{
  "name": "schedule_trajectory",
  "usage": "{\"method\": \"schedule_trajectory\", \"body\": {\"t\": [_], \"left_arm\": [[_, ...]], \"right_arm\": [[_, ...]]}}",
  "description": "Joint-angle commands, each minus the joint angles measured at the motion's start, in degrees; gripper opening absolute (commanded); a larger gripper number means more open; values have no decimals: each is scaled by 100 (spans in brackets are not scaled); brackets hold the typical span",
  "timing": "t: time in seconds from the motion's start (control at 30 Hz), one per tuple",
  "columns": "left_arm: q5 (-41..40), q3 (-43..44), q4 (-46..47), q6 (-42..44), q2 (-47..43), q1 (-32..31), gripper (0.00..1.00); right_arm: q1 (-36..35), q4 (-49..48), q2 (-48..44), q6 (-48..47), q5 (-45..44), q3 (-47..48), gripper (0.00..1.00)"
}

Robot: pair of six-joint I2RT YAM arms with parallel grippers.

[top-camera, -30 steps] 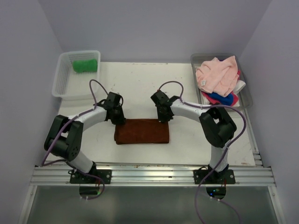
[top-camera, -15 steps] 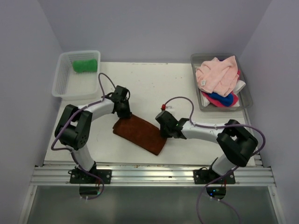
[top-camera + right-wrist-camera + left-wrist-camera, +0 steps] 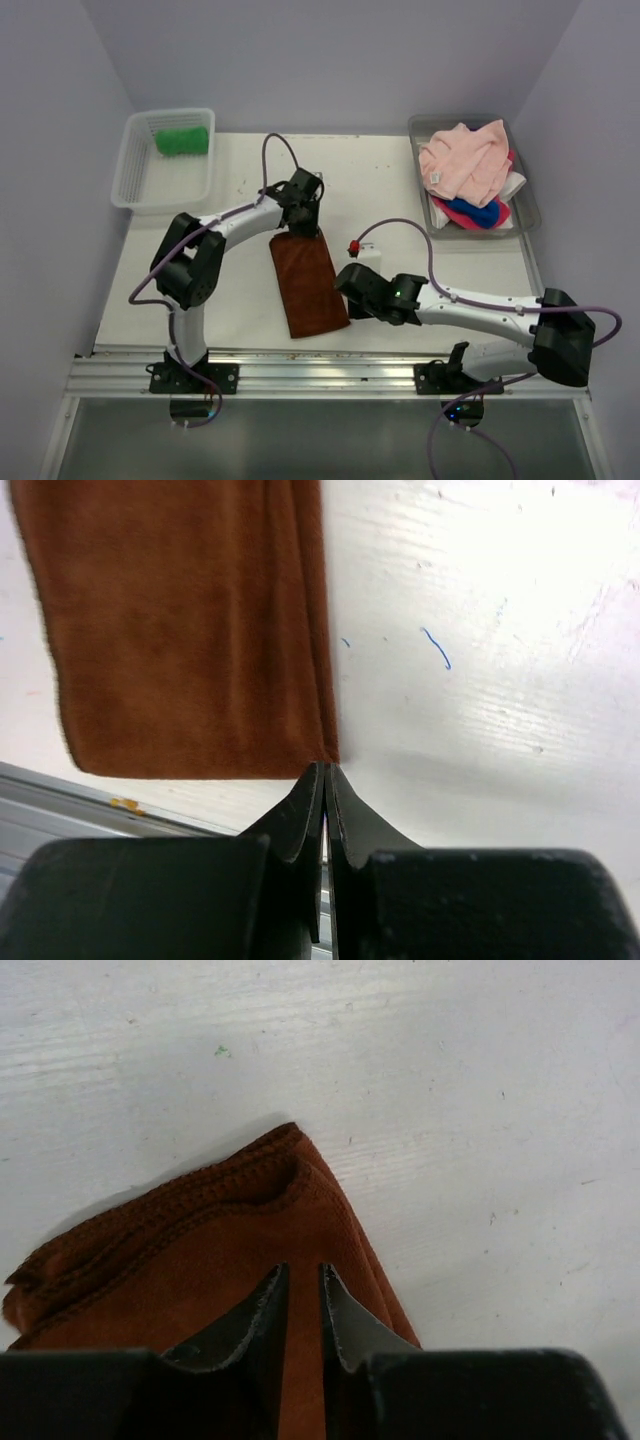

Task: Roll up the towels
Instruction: Fold the towel

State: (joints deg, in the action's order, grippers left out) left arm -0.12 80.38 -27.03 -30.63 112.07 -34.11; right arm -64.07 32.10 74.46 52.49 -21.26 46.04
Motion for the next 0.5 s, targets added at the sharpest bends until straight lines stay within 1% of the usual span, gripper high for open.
{"method": "schedule_trajectory", "body": {"t": [0.0,0.07,0.13,0.23,0.3,0.4,0.43,0.47], "left_arm": [[-147,250,-373,339,-703,88,22],[-76,215,-461,339,-1028,88,23],[-146,-30,-514,286,-1405,80,23],[-304,-627,-444,163,-1845,89,21],[-287,-1065,-322,84,-1952,89,17],[-252,-1427,-190,-12,-1891,89,11],[-234,-1489,-145,-13,-1778,89,9],[-251,-1551,-84,-22,-1724,89,8]], "right_arm": [[0,-52,-133,-273,-371,212,4],[0,-212,-2,-301,-283,247,4],[0,-318,288,-318,-108,309,2],[-9,-555,551,-318,103,353,2],[-9,-721,692,-432,183,388,2],[0,-784,1123,-712,244,642,3],[0,-767,1393,-775,193,800,3],[9,-740,1509,-828,157,879,3]]}}
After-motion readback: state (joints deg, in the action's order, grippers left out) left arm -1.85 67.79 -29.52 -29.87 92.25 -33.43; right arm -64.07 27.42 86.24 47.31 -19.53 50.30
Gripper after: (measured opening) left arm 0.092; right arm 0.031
